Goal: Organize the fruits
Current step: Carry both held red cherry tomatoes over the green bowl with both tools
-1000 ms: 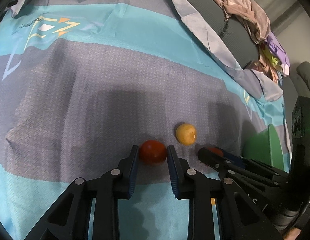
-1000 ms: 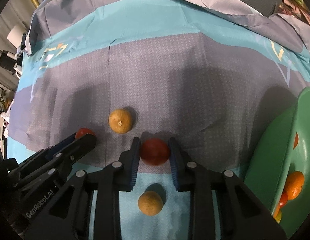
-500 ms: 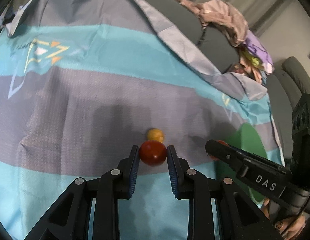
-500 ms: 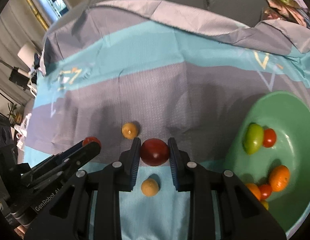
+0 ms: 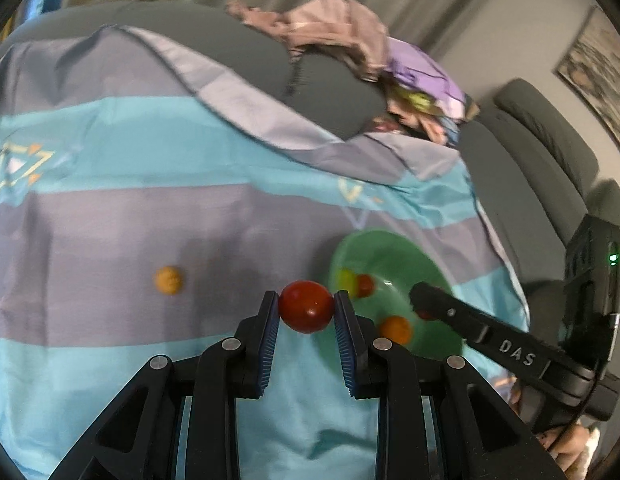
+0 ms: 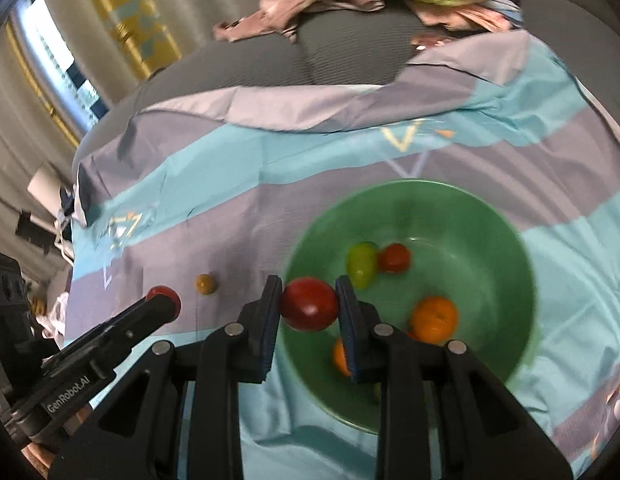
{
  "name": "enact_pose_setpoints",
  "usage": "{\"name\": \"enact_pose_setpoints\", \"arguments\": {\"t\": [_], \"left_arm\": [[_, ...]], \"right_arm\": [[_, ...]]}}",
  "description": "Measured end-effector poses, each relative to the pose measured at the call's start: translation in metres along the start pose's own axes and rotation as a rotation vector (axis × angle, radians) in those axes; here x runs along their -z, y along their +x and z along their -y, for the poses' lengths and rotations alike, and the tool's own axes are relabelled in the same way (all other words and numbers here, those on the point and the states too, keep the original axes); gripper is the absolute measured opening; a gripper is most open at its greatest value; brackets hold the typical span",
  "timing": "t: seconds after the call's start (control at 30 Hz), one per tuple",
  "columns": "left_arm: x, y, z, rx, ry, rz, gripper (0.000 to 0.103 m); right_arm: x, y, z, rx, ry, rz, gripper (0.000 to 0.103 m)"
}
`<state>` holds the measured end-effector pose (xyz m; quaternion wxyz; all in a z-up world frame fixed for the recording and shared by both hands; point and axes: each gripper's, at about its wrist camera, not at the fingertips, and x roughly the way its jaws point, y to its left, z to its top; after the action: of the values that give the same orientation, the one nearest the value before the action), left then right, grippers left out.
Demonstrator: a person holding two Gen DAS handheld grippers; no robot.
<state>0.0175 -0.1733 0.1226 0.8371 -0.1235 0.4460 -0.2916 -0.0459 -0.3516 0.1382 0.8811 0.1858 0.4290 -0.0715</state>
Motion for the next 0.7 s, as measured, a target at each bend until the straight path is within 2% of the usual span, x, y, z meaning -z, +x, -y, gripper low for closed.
{"name": "enact_pose_setpoints", "arguments": {"t": [0.13,0.3,0.47,0.6,0.7], "left_arm": [[0.003,0.011,0.025,0.034,0.035,-0.016,0.028],[0.009,0.037,0.050,0.046,0.065,-0.058,0.028],[0.020,0.062,0.064,0.034,0.066,-0.107,0.028],[0.027,0.074,0.075,0.034,0.085,-0.133,0.028],[0.030,0.077,0.082,0.027,0.106,-0.143,0.028]], "right_arm": [[0.001,-0.012,0.027,0.019,0.062,0.029,0.028],[0.002,-0.010,0.052,0.042,0.111,0.010,0.028],[0.004,-0.003,0.067,0.078,0.123,-0.020,0.028],[0.004,-0.003,0.079,0.043,0.144,-0.036,0.029],[0.005,-0.002,0.082,0.061,0.147,-0.044,0.029]]}}
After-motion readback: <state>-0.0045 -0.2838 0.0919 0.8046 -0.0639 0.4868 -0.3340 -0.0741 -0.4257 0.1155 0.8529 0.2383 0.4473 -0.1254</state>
